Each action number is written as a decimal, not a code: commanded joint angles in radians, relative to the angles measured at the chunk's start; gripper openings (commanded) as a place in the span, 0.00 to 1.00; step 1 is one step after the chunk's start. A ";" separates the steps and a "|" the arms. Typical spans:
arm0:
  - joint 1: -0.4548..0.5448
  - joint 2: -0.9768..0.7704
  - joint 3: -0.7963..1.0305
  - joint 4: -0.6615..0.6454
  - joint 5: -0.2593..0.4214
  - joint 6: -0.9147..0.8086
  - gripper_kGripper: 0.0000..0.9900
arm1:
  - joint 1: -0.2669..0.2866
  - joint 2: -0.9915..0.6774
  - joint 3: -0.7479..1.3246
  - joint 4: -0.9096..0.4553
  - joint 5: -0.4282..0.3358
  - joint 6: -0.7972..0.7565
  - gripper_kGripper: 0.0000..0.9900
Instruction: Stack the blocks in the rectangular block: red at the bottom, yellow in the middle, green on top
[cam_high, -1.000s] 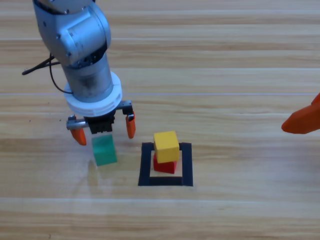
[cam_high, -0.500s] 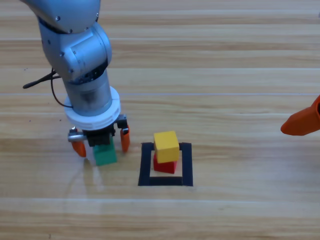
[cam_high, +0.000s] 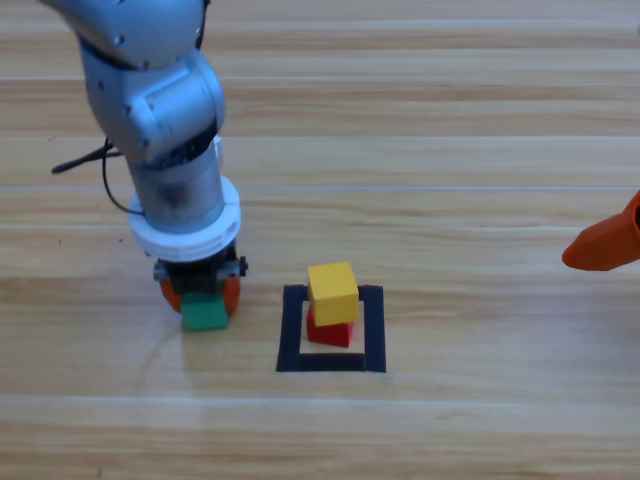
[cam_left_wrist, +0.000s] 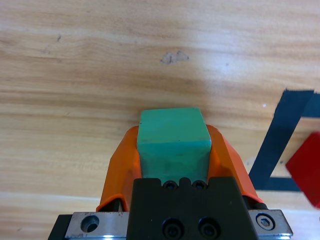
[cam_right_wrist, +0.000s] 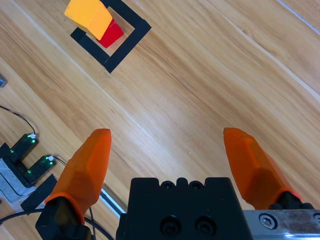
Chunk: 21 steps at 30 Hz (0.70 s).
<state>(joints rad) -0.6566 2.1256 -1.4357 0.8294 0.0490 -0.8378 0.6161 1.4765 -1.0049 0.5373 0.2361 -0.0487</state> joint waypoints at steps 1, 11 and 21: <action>-0.017 0.048 -0.246 0.240 -0.008 0.123 0.12 | -0.018 0.051 0.017 0.006 -0.003 0.001 1.00; -0.037 0.034 -0.563 0.536 -0.034 0.240 0.12 | -0.018 0.053 0.023 0.006 -0.037 0.006 1.00; -0.144 0.033 -0.617 0.573 -0.043 0.143 0.12 | -0.018 0.057 0.028 0.006 -0.043 0.007 1.00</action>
<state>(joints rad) -0.7258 2.1452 -2.0254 1.3941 0.0148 -0.6617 0.6161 1.4789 -1.0044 0.5373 0.2077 -0.0454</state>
